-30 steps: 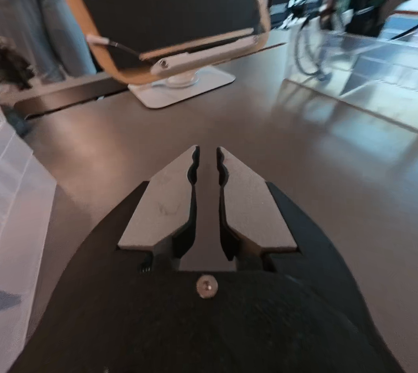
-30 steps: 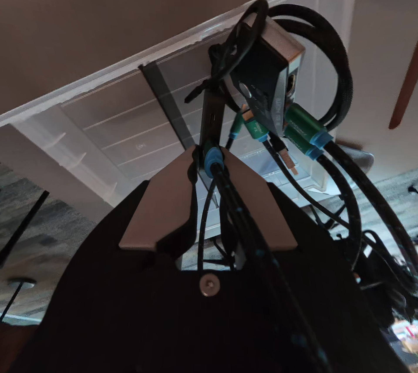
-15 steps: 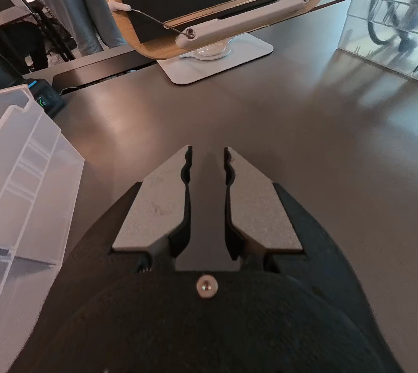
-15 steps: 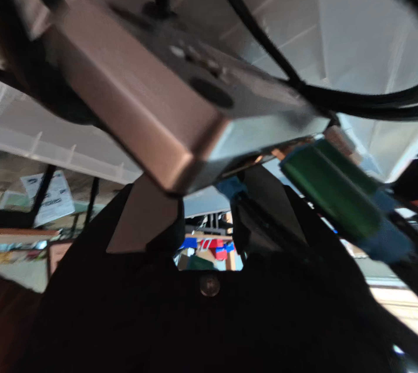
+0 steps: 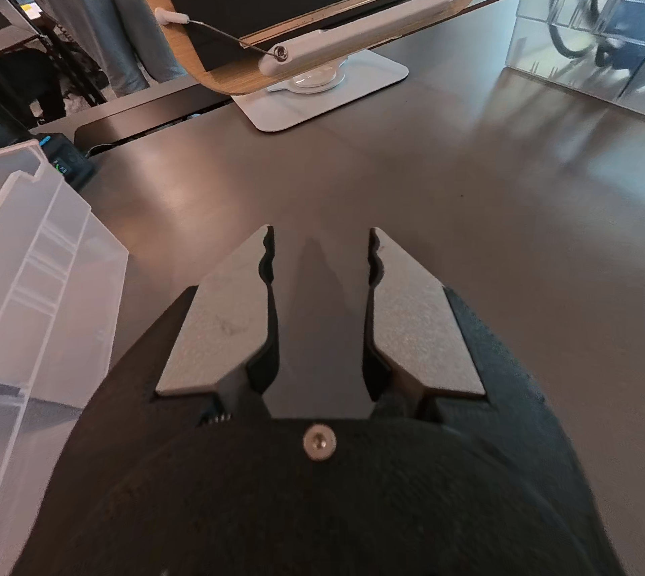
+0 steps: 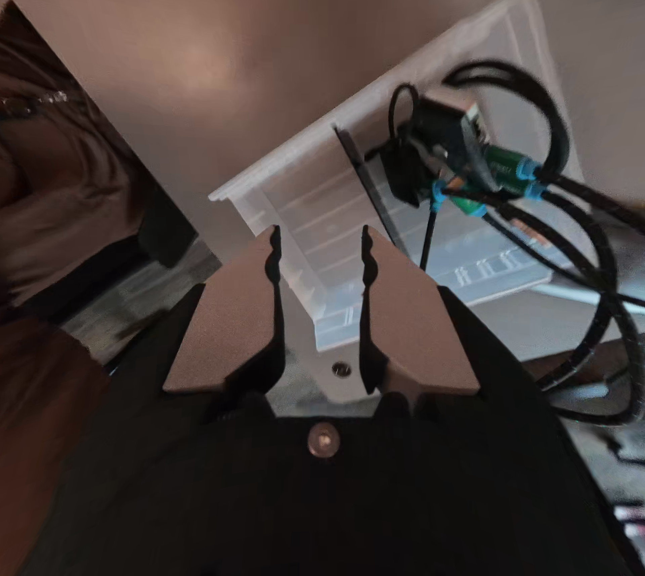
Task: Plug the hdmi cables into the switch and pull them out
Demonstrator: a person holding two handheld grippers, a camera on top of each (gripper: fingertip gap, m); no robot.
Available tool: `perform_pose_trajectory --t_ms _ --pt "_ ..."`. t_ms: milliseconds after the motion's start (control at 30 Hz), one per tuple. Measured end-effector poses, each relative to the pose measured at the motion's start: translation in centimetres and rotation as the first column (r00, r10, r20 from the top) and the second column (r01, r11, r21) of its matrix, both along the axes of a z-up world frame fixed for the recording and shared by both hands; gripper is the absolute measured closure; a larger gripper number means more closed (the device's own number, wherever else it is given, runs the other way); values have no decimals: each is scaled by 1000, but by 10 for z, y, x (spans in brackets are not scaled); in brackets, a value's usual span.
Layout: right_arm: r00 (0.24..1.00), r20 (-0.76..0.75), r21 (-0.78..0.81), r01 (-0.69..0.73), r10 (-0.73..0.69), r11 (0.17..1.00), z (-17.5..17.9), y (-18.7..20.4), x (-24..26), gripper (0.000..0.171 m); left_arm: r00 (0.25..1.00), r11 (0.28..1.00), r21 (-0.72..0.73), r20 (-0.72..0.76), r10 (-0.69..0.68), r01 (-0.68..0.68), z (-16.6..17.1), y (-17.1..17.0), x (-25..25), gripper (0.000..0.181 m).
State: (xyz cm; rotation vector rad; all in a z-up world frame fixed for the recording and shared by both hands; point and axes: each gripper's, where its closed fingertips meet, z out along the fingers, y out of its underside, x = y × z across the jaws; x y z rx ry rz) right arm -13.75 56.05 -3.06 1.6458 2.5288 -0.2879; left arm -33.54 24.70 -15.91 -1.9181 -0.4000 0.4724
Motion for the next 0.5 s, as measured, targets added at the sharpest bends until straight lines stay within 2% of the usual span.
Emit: perform_pose_trajectory --t_ms 100,233,400,500 --pt "966 -256 -24 -43 35 999 22 -20 2 123 1000 1000 18 15 -18 18 1 -1 3 127" --pt "820 -569 -29 52 -59 998 31 -31 16 110 998 998 27 23 -52 52 2 -2 10 124" --pt "631 -724 -216 175 -278 960 -2 -53 54 101 990 992 19 66 -122 121 -2 -14 36 118" --pt "558 -745 -293 218 -365 931 -35 -68 69 95 980 985 -21 103 -169 172 -5 -34 62 114"
